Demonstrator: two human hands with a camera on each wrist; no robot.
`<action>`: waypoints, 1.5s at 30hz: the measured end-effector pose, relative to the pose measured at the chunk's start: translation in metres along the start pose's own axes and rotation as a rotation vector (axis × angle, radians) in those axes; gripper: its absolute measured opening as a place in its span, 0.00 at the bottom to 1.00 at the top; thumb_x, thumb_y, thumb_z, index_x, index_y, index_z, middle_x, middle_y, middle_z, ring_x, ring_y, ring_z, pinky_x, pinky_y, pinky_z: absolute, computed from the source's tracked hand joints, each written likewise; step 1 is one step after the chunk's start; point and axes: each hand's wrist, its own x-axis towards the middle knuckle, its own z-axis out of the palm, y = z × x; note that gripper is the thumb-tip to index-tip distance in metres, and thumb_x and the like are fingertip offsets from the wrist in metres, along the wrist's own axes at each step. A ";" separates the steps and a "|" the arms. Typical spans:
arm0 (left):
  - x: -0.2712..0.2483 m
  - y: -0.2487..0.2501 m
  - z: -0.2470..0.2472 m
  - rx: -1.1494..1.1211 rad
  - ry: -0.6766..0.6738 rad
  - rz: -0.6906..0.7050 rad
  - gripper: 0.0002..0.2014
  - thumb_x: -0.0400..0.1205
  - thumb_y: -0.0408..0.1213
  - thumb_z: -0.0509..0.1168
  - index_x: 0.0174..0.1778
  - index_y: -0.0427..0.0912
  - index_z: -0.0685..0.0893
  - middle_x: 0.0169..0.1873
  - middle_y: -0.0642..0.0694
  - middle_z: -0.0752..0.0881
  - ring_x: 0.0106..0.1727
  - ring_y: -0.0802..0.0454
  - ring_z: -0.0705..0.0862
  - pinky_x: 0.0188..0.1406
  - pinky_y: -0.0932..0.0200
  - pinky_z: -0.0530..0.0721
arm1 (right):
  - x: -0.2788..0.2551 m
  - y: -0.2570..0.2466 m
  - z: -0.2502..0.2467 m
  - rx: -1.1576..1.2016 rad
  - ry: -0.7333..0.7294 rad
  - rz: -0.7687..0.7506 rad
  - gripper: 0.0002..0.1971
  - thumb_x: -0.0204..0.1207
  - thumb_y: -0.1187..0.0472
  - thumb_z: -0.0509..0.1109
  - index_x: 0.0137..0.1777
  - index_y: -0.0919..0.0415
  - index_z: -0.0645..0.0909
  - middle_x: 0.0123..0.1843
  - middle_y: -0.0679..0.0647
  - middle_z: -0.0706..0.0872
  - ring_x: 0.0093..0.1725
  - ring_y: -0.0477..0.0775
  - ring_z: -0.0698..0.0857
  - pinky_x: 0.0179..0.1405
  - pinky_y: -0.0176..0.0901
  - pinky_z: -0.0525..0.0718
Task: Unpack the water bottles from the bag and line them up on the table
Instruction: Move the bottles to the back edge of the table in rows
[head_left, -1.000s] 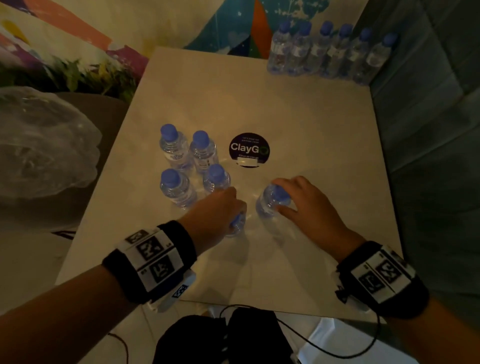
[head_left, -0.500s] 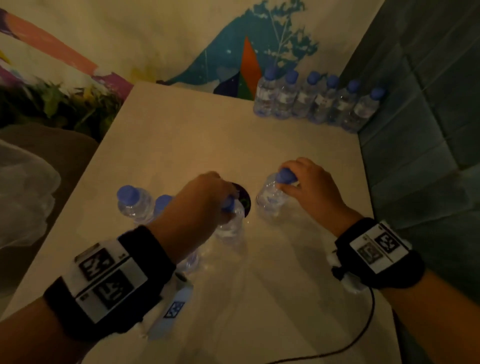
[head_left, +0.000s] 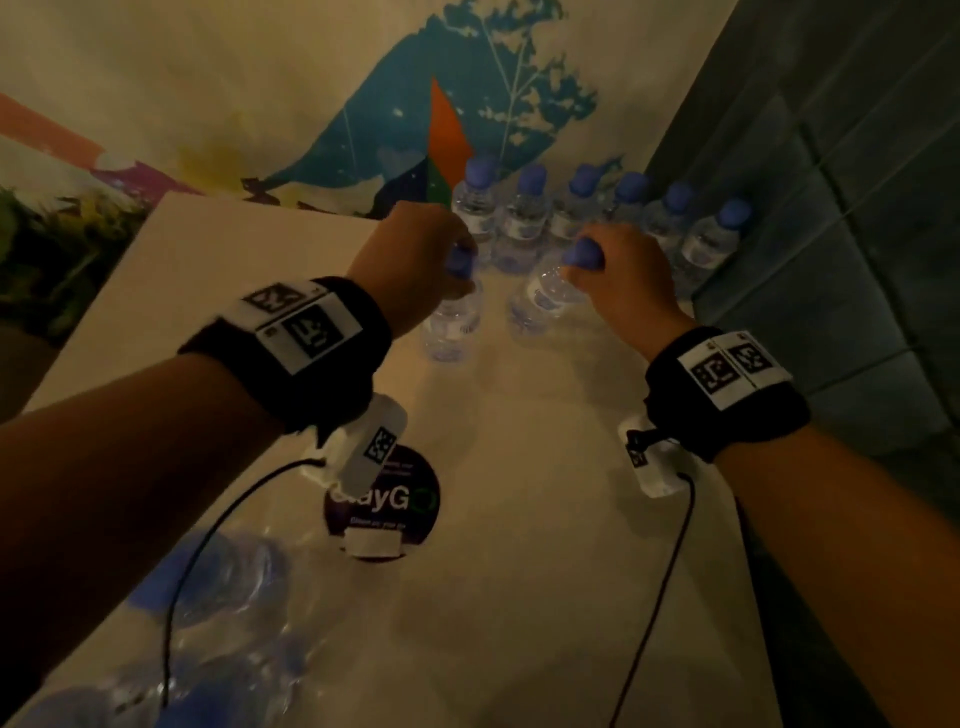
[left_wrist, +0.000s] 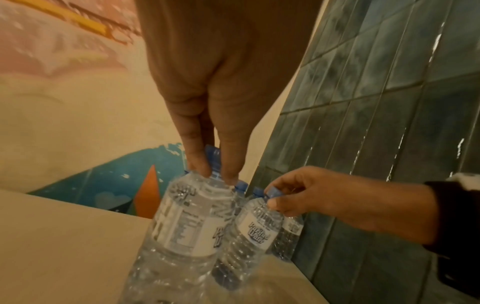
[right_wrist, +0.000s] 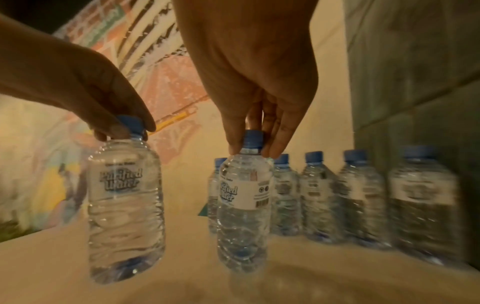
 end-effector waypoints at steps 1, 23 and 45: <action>0.014 0.006 0.010 0.012 -0.006 0.035 0.12 0.71 0.31 0.71 0.50 0.32 0.86 0.49 0.32 0.88 0.51 0.37 0.84 0.47 0.55 0.74 | 0.002 0.014 -0.005 -0.015 0.021 0.027 0.09 0.67 0.62 0.74 0.42 0.68 0.79 0.47 0.69 0.85 0.47 0.68 0.83 0.41 0.52 0.76; 0.179 0.112 0.164 -0.053 -0.057 0.122 0.13 0.71 0.35 0.70 0.51 0.41 0.85 0.52 0.37 0.88 0.54 0.41 0.85 0.56 0.50 0.85 | 0.031 0.163 -0.046 -0.160 0.203 0.234 0.15 0.75 0.65 0.69 0.60 0.68 0.79 0.62 0.69 0.83 0.63 0.68 0.80 0.63 0.59 0.78; 0.135 0.115 0.138 -0.043 -0.090 0.180 0.21 0.78 0.39 0.67 0.65 0.36 0.76 0.63 0.35 0.82 0.64 0.39 0.80 0.64 0.50 0.74 | -0.005 0.143 -0.051 -0.161 0.233 0.260 0.28 0.75 0.64 0.68 0.75 0.57 0.65 0.70 0.72 0.73 0.68 0.72 0.74 0.68 0.62 0.74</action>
